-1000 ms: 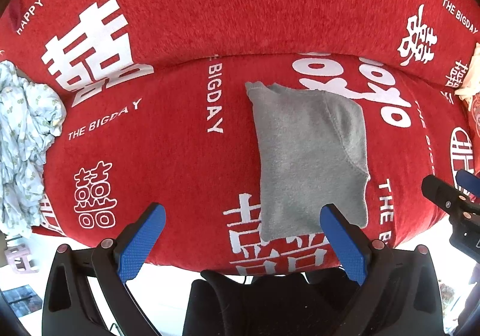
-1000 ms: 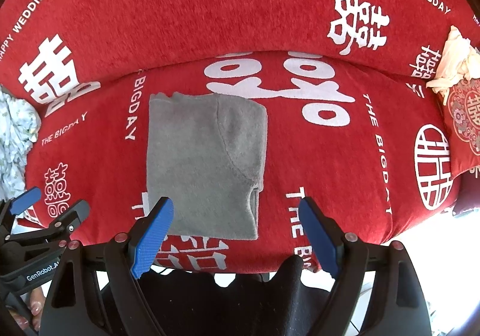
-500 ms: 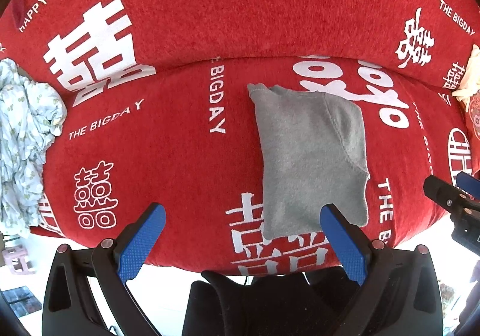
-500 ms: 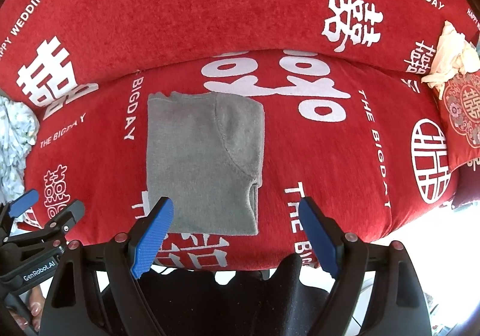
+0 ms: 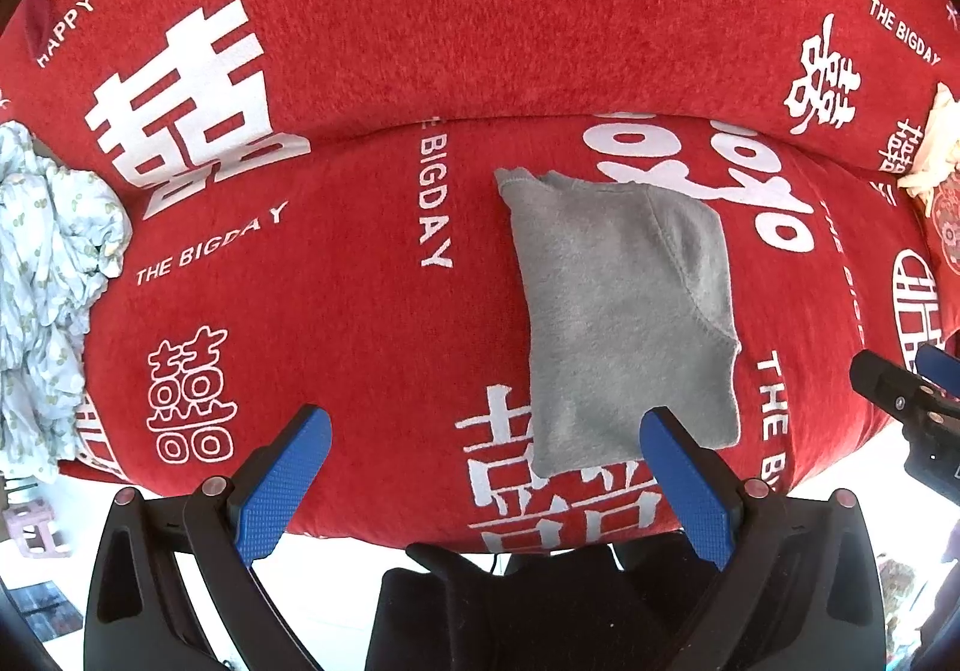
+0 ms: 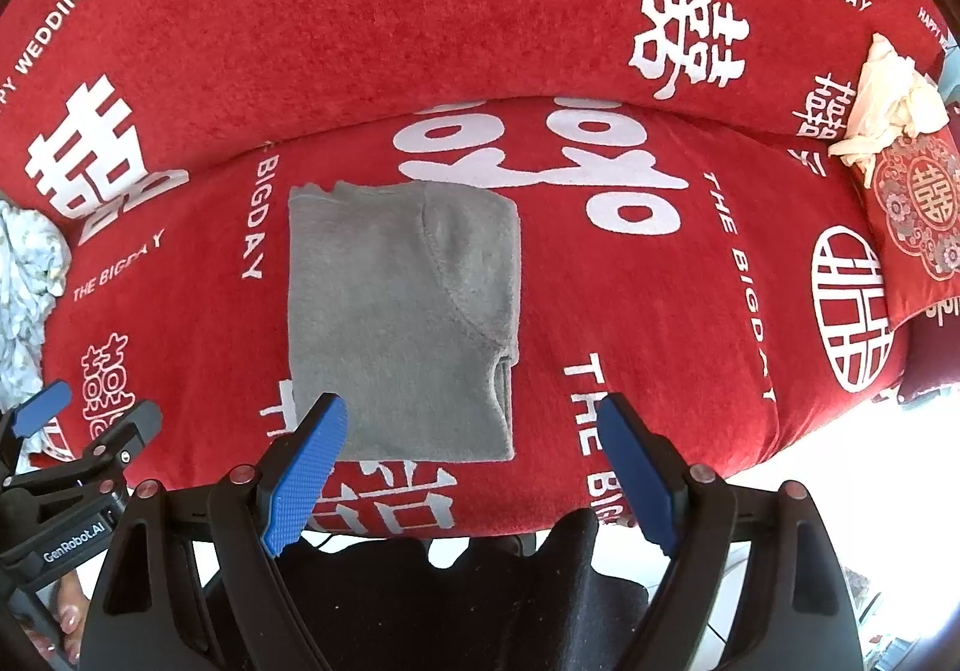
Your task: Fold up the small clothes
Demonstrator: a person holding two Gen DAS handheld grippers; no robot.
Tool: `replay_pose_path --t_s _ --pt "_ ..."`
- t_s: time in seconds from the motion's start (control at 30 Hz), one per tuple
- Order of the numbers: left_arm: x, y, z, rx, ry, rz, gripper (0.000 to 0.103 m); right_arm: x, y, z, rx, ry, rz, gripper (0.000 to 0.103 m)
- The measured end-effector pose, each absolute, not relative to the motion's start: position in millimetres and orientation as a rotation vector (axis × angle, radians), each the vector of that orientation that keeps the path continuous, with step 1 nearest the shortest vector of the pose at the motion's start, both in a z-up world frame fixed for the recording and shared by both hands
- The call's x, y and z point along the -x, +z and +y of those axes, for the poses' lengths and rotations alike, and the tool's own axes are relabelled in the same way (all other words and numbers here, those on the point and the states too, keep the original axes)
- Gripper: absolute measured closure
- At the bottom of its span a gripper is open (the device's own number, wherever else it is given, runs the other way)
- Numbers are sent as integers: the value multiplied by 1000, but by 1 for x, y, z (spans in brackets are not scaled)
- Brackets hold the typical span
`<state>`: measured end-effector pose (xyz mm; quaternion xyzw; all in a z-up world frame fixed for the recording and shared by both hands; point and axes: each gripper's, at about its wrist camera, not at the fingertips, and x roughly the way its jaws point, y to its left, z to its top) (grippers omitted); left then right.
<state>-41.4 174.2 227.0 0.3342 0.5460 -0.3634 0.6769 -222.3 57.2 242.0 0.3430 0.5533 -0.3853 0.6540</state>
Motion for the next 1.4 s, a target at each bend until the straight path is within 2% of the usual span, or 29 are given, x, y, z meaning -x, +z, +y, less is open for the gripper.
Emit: replay_pose_path --t_s 0.53,1.4 --pt "45 224 176 -768 -823 1192 0 217 230 53 -783 -864 1274 15" --pt "80 232 118 -786 -732 1199 0 231 223 -1 -776 -734 1294 15"
